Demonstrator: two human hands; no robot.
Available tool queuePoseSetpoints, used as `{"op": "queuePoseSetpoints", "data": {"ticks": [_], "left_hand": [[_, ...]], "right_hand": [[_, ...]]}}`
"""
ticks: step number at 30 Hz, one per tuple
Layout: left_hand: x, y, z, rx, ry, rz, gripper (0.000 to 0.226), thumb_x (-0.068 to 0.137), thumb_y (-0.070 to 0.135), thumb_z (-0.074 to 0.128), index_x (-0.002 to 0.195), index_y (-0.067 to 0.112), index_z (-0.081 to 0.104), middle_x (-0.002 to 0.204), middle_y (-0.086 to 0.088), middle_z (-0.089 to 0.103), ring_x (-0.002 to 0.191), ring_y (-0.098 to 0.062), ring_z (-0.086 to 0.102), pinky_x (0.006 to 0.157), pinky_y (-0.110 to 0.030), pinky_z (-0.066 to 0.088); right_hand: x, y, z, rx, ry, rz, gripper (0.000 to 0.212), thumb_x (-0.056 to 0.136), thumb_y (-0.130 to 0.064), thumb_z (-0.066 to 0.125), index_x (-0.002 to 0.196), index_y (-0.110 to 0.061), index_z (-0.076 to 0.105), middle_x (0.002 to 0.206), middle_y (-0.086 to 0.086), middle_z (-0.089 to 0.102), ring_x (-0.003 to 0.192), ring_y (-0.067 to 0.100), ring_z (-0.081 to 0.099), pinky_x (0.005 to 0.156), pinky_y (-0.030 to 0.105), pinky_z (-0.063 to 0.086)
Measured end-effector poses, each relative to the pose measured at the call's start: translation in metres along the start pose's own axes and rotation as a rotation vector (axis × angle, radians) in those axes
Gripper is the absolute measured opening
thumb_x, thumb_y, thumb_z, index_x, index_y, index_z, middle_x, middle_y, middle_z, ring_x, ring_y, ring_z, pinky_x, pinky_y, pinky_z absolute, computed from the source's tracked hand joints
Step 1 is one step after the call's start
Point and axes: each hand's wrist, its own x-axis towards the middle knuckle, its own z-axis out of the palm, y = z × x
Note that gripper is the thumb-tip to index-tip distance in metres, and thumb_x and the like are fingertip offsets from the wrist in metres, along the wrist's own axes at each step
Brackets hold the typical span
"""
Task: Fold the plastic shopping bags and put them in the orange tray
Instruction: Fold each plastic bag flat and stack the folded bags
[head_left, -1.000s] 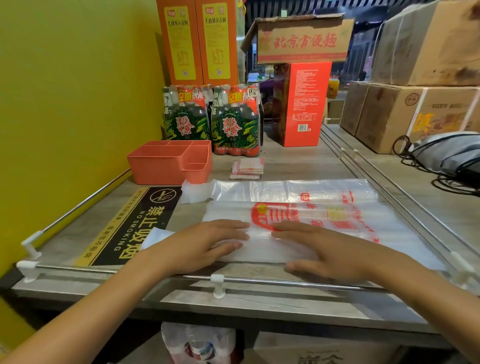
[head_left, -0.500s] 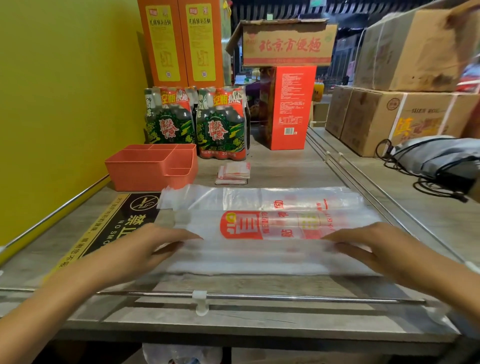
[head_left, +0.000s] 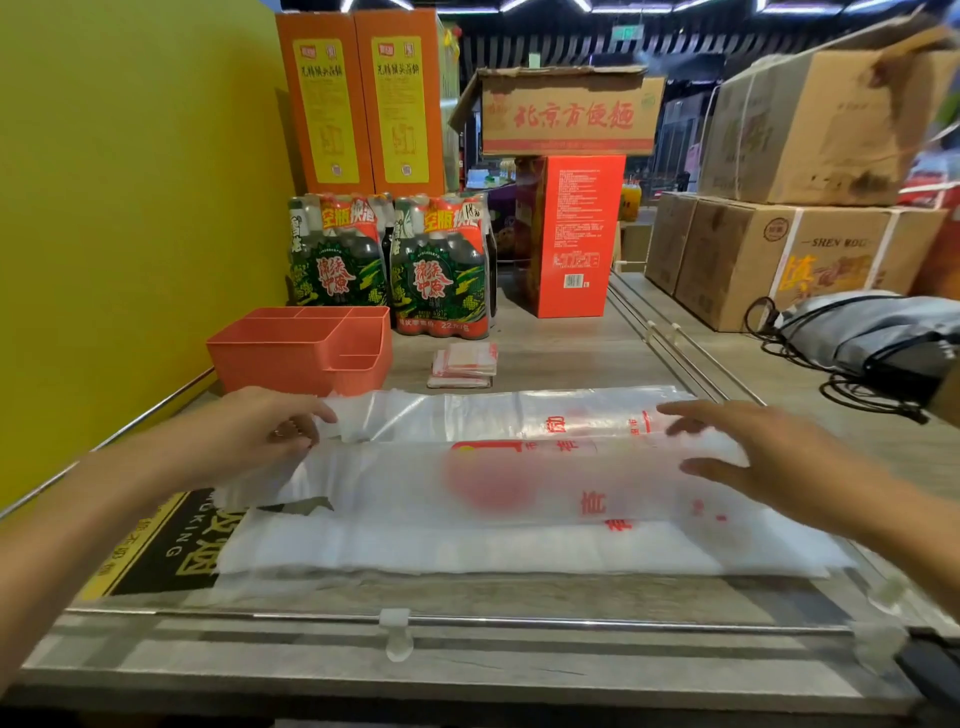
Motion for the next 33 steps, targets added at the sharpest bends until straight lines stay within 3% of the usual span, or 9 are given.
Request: {"op": "queuePoseSetpoints", "data": {"ticks": [2,5,9,12,16,20,26,30,33], "left_hand": [[0.006,0.006,0.012,0.214,0.117,0.022,0.049,0.095,0.03,0.065,0.138,0.045,0.048,0.143,0.02,0.051,0.126,-0.003,0.051,0.1,-0.027,0.049],[-0.001,0.036,0.038,0.18,0.294,0.321,0.046,0.096,0.035,0.06,0.14,0.042,0.049,0.149,0.017,0.045,0.133,-0.005,0.047,0.101,-0.023,0.043],[-0.006,0.076,0.069,0.049,0.05,0.519,0.046,0.104,0.052,0.039,0.149,0.047,0.034,0.16,0.028,0.021,0.144,0.008,0.023,0.117,-0.02,0.027],[0.002,0.09,0.081,0.016,-0.129,0.403,0.055,0.104,0.06,0.031,0.156,0.05,0.014,0.161,0.035,-0.002,0.144,0.018,-0.003,0.118,-0.011,0.004],[0.012,0.09,0.09,-0.029,-0.195,0.357,0.055,0.102,0.064,0.025,0.155,0.054,0.011,0.162,0.031,0.007,0.146,0.014,0.005,0.123,-0.019,0.008],[0.015,0.089,0.087,0.025,-0.051,0.394,0.046,0.107,0.047,0.034,0.152,0.048,0.027,0.159,0.024,0.029,0.141,0.002,0.033,0.113,-0.016,0.028],[0.024,0.084,0.077,0.167,0.057,0.41,0.056,0.102,0.017,0.048,0.147,0.049,0.037,0.145,0.019,0.053,0.127,-0.008,0.055,0.102,-0.032,0.046],[0.016,0.073,0.074,0.089,0.022,0.43,0.04,0.103,0.042,0.04,0.143,0.049,0.044,0.141,0.028,0.054,0.126,0.007,0.05,0.105,-0.02,0.042],[0.014,0.072,0.064,0.024,-0.09,0.393,0.054,0.097,0.068,0.021,0.14,0.049,0.049,0.143,0.034,0.046,0.131,0.017,0.038,0.11,-0.017,0.034]], "right_hand": [[0.002,-0.002,0.016,-0.092,0.05,-0.061,0.082,0.086,-0.043,0.073,0.152,-0.047,0.027,0.155,-0.019,0.037,0.143,0.01,0.037,0.116,0.042,0.038],[0.005,-0.014,0.039,-0.203,0.124,-0.221,0.091,0.078,-0.04,0.077,0.156,-0.036,0.03,0.164,-0.008,0.026,0.149,0.015,0.025,0.115,0.045,0.033],[0.012,-0.024,0.057,-0.204,0.018,-0.371,0.081,0.085,-0.022,0.077,0.152,-0.039,0.036,0.165,-0.01,0.025,0.153,0.013,0.019,0.119,0.047,0.033],[0.013,-0.026,0.06,-0.089,-0.107,-0.361,0.048,0.106,-0.05,0.035,0.154,-0.044,0.031,0.164,-0.022,0.02,0.152,-0.002,0.011,0.125,0.035,0.02],[0.011,-0.028,0.061,0.09,-0.346,-0.28,0.055,0.102,-0.065,0.022,0.154,-0.05,0.021,0.16,-0.033,0.017,0.143,-0.017,0.013,0.122,0.018,0.015],[0.014,-0.031,0.062,0.084,-0.307,-0.267,0.051,0.105,-0.058,0.027,0.155,-0.047,0.025,0.159,-0.031,0.023,0.143,-0.01,0.024,0.12,0.018,0.021],[0.015,-0.035,0.057,-0.081,-0.16,-0.242,0.068,0.102,-0.011,0.045,0.152,-0.053,0.024,0.156,-0.022,0.037,0.137,0.008,0.047,0.111,0.026,0.04],[0.011,-0.034,0.046,0.072,-0.217,-0.308,0.041,0.105,-0.053,0.037,0.146,-0.049,0.04,0.148,-0.032,0.043,0.132,-0.007,0.044,0.108,0.015,0.037],[0.019,-0.026,0.039,0.2,-0.276,-0.257,0.057,0.097,-0.073,0.029,0.145,-0.048,0.044,0.146,-0.034,0.045,0.131,-0.014,0.042,0.11,0.016,0.035]]}}
